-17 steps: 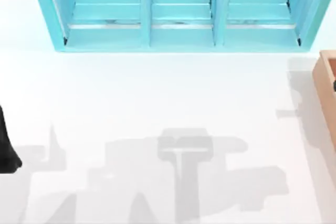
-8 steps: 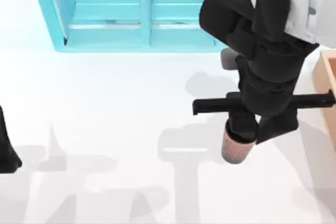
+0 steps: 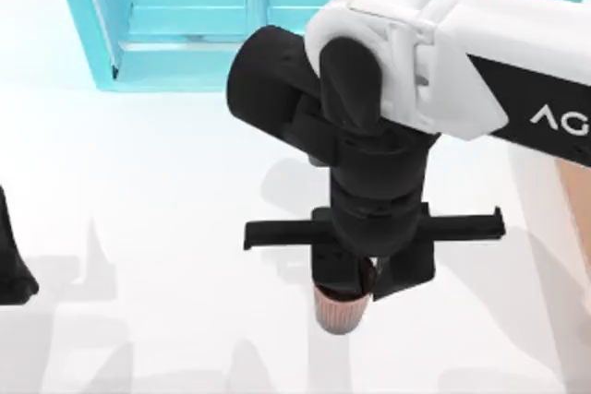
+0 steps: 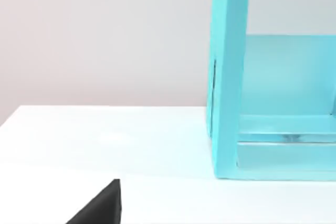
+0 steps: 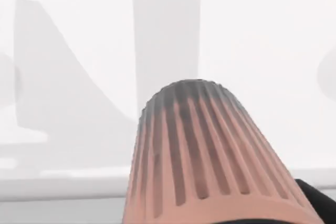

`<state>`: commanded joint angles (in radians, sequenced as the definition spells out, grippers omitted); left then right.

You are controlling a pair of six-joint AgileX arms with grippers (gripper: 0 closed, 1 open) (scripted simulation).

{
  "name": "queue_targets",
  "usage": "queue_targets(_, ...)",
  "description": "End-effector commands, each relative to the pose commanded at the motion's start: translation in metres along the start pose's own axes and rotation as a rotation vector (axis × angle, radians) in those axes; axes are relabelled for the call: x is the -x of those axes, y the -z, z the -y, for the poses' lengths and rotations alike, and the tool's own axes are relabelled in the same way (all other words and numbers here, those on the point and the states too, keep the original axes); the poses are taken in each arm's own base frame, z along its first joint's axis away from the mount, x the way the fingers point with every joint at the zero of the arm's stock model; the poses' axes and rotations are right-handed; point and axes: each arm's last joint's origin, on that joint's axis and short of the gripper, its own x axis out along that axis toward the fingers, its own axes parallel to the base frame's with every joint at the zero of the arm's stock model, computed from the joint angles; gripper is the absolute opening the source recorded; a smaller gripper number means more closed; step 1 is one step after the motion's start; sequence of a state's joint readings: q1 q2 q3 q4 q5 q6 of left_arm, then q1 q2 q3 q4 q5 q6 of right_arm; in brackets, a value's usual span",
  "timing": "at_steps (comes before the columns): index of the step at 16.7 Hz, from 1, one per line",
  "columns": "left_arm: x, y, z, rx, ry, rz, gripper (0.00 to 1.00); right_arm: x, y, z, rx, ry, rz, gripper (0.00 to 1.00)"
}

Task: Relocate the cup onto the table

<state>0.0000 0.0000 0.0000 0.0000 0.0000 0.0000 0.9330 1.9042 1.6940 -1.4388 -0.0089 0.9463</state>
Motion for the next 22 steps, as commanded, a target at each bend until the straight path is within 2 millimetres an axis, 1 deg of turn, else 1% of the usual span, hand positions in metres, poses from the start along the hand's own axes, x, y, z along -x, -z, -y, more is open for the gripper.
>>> queue_targets(6,0.000,0.000,0.000,0.000,0.000,0.000,1.00,-0.001,-0.001,0.001,-0.007,-0.002,-0.001,0.00)
queue_targets(8,0.000,0.000,0.000,0.000,0.000,0.000,1.00,-0.011,-0.003,0.000,-0.016,-0.003,-0.003,0.00)
queue_targets(13,0.000,0.000,0.000,0.000,0.000,0.000,1.00,-0.056,-0.002,-0.008,-0.004,-0.004,0.003,0.00)
queue_targets(14,0.000,0.000,0.000,0.000,0.000,0.000,1.00,-0.062,-0.001,-0.008,-0.002,-0.001,0.001,0.00)
queue_targets(18,0.000,0.000,0.000,0.000,0.000,0.000,1.00,-0.065,-0.001,-0.008,-0.001,0.000,0.000,0.00)
queue_targets(22,0.000,0.000,0.000,0.000,0.000,0.000,1.00,-0.065,-0.001,-0.008,-0.001,0.000,0.000,0.30)
